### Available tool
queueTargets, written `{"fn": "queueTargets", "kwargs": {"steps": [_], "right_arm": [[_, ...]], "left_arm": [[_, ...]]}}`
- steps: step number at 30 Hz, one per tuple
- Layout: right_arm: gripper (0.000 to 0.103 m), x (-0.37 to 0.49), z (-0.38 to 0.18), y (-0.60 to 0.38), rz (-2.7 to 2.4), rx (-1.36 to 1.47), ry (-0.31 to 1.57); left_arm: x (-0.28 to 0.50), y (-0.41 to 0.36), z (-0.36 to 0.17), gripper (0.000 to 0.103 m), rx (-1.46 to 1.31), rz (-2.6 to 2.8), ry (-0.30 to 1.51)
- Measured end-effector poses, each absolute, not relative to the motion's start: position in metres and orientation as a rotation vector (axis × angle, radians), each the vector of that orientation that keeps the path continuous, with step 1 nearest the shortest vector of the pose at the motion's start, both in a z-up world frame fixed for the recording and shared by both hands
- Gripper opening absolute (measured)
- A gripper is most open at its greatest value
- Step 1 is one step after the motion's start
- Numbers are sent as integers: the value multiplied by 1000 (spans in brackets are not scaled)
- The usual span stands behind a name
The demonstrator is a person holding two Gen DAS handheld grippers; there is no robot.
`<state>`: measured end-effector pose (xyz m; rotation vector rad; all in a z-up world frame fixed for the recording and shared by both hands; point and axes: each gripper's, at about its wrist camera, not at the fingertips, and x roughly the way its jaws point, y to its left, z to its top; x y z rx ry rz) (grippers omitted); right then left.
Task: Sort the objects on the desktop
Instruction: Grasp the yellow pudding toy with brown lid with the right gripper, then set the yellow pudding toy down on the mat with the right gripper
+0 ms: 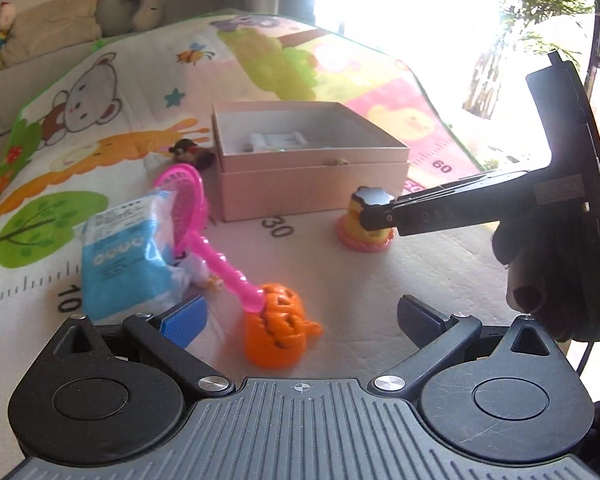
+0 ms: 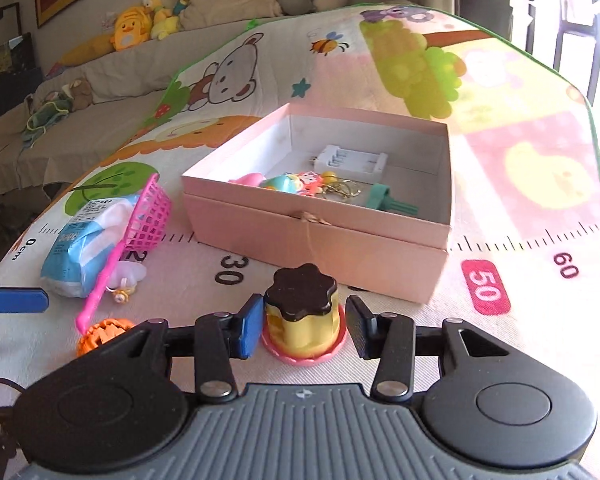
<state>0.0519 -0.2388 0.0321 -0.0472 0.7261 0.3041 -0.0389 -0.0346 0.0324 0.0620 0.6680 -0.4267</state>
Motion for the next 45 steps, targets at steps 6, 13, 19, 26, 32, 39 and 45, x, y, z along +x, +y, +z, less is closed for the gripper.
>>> {"fn": "queueTargets", "kwargs": {"steps": [6,13,19,26,32,39,45], "right_arm": [[62,38,17,-267,248,43,747],[76,28,5,-251,243,-41,714],[79,28,4,-249,247,-48,714],[83,28,4,-252,241,-31,712],[84,28,4,-251,251,-36,711],[84,29,4,-251,248,-29,711],[84,28,4,-250,249,-43,712]], "left_arm": [[3,-38,18,103,26,-332,738],[18,-19,15,103,59,-190,748],[16,4,21,103,159,-28,686],[-13,19,41,103,75,-129,642],[-37,-24,24,103,88,-314,707],[-27,-41,7,85,96,-332,747],[-23,-31,5,85,124,-261,730]]}}
